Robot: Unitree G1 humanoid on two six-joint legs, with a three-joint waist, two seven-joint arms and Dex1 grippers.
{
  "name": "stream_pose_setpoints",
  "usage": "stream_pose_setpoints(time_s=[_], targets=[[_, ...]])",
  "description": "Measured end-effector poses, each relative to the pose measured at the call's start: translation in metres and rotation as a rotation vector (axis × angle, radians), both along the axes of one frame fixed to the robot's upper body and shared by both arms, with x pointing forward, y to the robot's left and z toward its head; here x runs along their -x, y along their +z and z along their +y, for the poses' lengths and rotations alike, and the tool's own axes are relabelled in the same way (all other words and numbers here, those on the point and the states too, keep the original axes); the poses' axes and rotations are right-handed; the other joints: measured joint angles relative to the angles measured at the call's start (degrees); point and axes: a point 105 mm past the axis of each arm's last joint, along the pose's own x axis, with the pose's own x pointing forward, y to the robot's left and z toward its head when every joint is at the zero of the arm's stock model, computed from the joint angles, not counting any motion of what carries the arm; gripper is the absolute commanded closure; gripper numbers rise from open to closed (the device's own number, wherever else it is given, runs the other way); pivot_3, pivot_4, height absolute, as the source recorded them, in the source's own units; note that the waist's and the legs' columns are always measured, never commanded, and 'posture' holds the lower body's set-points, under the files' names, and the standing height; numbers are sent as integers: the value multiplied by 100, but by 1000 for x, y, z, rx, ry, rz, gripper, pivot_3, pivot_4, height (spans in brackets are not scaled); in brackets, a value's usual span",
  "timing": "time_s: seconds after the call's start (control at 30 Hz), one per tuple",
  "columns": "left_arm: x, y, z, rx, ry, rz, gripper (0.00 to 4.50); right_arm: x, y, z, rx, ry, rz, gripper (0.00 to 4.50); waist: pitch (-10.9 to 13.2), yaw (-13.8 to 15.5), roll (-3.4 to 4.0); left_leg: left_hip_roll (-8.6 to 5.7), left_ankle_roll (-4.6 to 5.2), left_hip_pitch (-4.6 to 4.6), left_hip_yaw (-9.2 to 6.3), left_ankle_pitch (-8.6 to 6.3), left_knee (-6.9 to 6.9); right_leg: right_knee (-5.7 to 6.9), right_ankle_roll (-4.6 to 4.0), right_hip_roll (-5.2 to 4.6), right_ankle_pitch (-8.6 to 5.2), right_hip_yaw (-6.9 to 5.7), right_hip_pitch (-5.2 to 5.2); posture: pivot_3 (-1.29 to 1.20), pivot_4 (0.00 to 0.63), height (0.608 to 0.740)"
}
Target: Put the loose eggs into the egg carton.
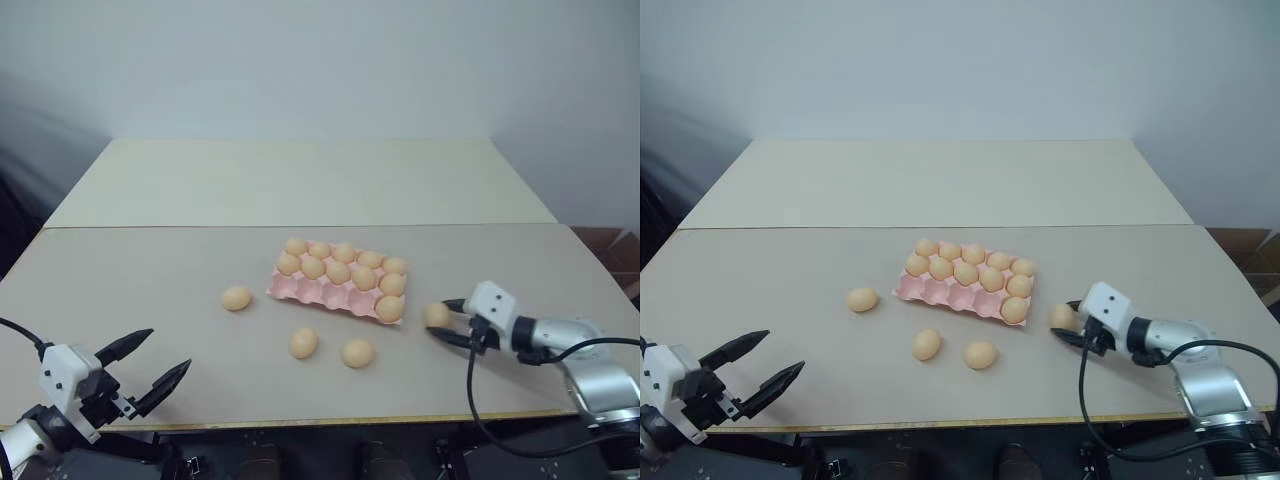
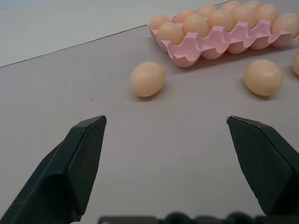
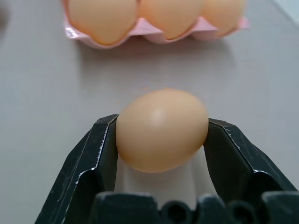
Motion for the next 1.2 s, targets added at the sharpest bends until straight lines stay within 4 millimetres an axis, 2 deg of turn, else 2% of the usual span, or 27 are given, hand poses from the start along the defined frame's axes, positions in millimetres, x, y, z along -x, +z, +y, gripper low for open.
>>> stream_pose_setpoints(time_s=[0.13, 0.17, 0.23, 0.4, 0.57, 0.6, 0.63, 0.67, 0.77, 1.03, 1.2], targets=[[-3, -2, -5, 1, -25, -4, 0, -4, 48, 34, -43, 113, -138, 1862, 0, -67, -1, 19, 0, 2, -4, 0, 0, 3, -3, 17, 2, -4, -2, 0, 150, 740], [-3, -2, -6, 1, -27, -5, 0, -4, 55, 43, -46, 136, -156, 1862, 0, -69, -3, 23, -1, 2, -3, 0, 0, 2, -4, 20, 2, -4, -1, 0, 150, 740], [-4, -2, -6, 2, -29, -5, 0, -3, 56, 59, -59, 177, -152, 1862, -1, -77, -7, 29, -3, -1, -2, -2, 0, -4, -6, 25, 2, -5, -2, 0, 150, 740], [-3, -4, -6, 10, -21, -2, 0, -2, 36, 94, -97, 246, -79, 1862, -1, -72, -7, 27, -8, -13, 8, -5, 0, -8, -10, 22, 4, 2, -15, 0, 150, 740], [-2, -6, -9, 22, -23, 4, 0, -13, 48, 123, -116, 284, -123, 1862, -1, -84, -7, 30, -8, -14, 13, -5, 0, -4, -17, 24, 9, 3, -22, 0, 150, 740], [-2, -7, -10, 24, -25, 4, 0, -14, 48, 124, -112, 286, -123, 1862, -1, -79, -7, 32, -8, -14, 13, -5, 0, -4, -18, 25, 9, 1, -22, 0, 150, 740], [-1, -7, -10, 25, -23, 6, 0, -14, 46, 125, -105, 290, -118, 1209, -1, -65, -7, 32, -8, -15, 13, -5, 0, -4, -18, 25, 9, -1, -23, 0, 150, 740], [-1, -8, -10, 25, -21, 8, 0, -14, 44, 125, -101, 293, -111, 1009, -1, -57, -7, 32, -8, -16, 13, -5, 0, -5, -20, 26, 8, -1, -24, 0, 150, 740], [0, -9, -9, 26, -14, 14, 0, -15, 40, 125, -94, 292, -93, 27, -1, -58, -7, 31, -8, -25, 16, -5, 0, -4, -20, 26, 9, 2, -32, 0, 150, 740], [0, -9, -10, 27, -18, 14, 0, -16, 36, 127, -85, 296, -84, 27, -1, -80, -7, 45, -8, -26, 20, -5, 0, -2, -25, 41, 12, 4, -40, 0, 150, 740], [-2, -8, -12, 26, -27, 6, 0, -4, 33, 110, -79, 289, -61, 27, -1, -39, -7, 50, -8, -51, 21, -5, 0, -1, -28, 48, 16, 7, -64, 0, 150, 740]])
